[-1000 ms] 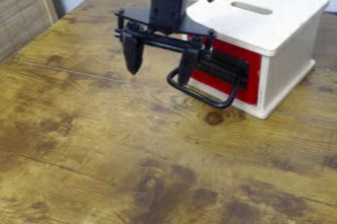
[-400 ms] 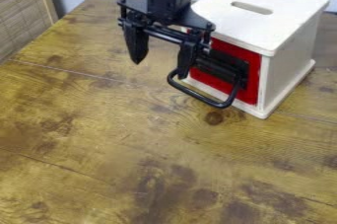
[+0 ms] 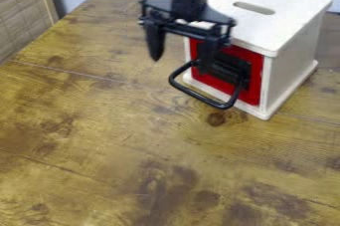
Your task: Close the drawer
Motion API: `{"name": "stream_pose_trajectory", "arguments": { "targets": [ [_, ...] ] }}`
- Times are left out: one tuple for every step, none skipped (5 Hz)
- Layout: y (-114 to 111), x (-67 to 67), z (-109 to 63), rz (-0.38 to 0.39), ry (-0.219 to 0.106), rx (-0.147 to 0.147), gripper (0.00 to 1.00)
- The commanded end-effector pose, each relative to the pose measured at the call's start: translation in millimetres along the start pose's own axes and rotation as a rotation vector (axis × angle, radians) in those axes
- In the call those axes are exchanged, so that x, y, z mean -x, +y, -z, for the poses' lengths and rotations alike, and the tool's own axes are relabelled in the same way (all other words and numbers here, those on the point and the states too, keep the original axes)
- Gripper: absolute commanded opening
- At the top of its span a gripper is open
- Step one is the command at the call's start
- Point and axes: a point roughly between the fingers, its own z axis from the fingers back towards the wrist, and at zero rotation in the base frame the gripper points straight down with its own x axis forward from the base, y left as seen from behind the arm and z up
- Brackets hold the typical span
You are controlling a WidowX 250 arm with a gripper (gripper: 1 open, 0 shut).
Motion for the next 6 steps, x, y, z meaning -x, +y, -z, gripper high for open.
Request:
{"name": "stream_pose_trajectory", "arguments": {
  "targets": [
    [-14.4, 7.6, -32.7, 0.005, -0.069, 0.016, 1.00],
    [-9.2, 14.6, -33.8, 0.008, -0.059, 0.016, 1.00],
    [3.2, 22.6, -42.0, -0.016, -0.057, 0.022, 1.00],
    [14.7, 20.3, -43.4, -0.004, -0.073, 0.039, 1.00],
    [22.7, 14.3, -38.0, 0.003, -0.074, 0.036, 1.00],
    [32.5, 9.7, -26.7, -0.070, -0.064, 0.029, 1.00]
  ]
}}
